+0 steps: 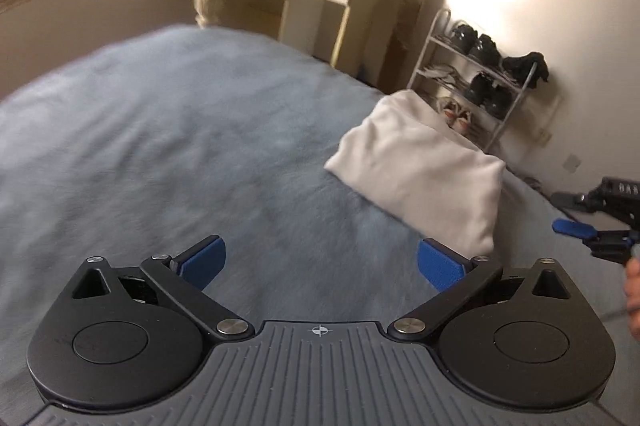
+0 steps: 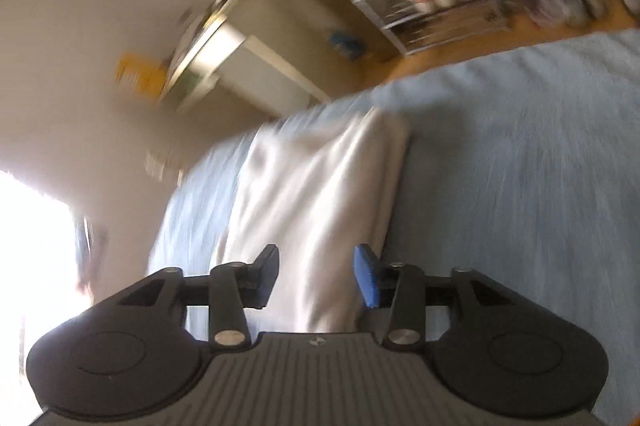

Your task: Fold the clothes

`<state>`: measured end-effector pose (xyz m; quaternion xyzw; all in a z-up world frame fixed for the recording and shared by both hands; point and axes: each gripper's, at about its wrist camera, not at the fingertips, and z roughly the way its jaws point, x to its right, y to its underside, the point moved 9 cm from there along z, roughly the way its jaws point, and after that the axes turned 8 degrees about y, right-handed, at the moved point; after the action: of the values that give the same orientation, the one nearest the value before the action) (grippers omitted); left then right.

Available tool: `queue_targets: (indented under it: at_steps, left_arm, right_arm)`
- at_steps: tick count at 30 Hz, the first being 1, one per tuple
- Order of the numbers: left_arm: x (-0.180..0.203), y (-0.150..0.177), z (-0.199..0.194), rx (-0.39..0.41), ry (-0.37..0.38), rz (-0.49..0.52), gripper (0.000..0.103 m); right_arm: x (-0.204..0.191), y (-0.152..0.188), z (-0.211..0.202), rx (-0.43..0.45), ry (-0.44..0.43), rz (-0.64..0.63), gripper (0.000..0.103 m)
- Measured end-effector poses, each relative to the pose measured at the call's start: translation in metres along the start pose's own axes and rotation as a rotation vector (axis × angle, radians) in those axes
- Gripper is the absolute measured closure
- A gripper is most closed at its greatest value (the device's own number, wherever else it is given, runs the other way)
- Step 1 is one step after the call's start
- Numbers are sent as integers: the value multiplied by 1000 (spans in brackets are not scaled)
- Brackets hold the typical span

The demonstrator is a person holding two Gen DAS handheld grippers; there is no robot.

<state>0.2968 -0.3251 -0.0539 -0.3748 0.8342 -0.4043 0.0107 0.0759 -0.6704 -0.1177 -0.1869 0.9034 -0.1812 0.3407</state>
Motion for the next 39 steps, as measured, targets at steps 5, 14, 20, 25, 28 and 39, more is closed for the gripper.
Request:
queue_targets:
  at_steps: [5, 14, 20, 25, 28, 39]
  left_arm:
    - [18, 39, -45, 1, -46, 45, 0]
    - [41, 97, -110, -4, -121, 66, 0]
    - [40, 98, -116, 23, -139, -29, 0]
    - [49, 107, -114, 27, -133, -69, 0]
    - [57, 112, -111, 16, -148, -40, 0]
    - [69, 120, -102, -42, -178, -7, 0]
  right_arm:
    - [-70, 88, -84, 77, 119, -283, 38]
    - [-111, 141, -147, 273, 357, -537, 10]
    - [-116, 150, -167, 368, 415, -592, 0]
    - [-118, 153, -176, 392, 421, -620, 0]
    - [-115, 149, -176, 386, 427, -622, 0]
    - [-102, 148, -166, 344, 458, -613, 0]
